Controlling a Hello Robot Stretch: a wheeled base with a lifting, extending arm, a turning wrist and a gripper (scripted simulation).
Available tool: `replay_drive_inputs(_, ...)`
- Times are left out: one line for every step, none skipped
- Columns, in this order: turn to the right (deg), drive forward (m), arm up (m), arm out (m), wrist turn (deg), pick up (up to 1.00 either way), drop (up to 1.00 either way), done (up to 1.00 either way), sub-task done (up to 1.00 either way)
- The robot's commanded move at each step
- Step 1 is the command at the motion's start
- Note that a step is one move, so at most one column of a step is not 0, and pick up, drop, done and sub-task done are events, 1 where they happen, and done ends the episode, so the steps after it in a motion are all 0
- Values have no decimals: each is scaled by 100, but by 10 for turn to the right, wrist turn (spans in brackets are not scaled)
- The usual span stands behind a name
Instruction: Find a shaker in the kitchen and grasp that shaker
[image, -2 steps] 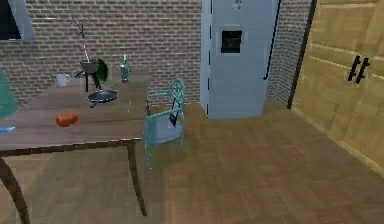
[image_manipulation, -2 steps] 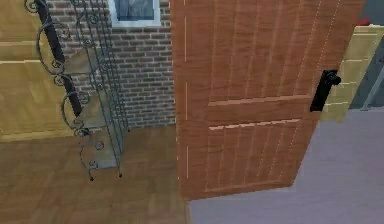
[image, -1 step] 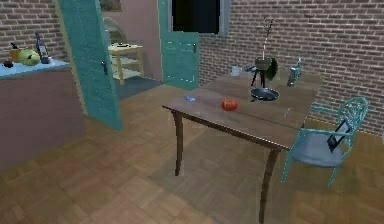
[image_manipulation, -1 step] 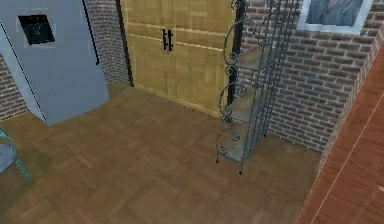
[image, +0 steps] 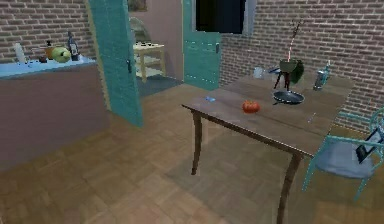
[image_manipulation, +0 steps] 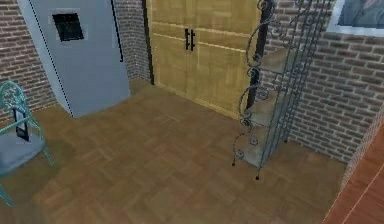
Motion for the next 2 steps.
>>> replay_drive_inputs(0,60,0,0,0,0,0,0,0)
replay_drive_inputs(-420,0,0,0,0,0,0,0,0)
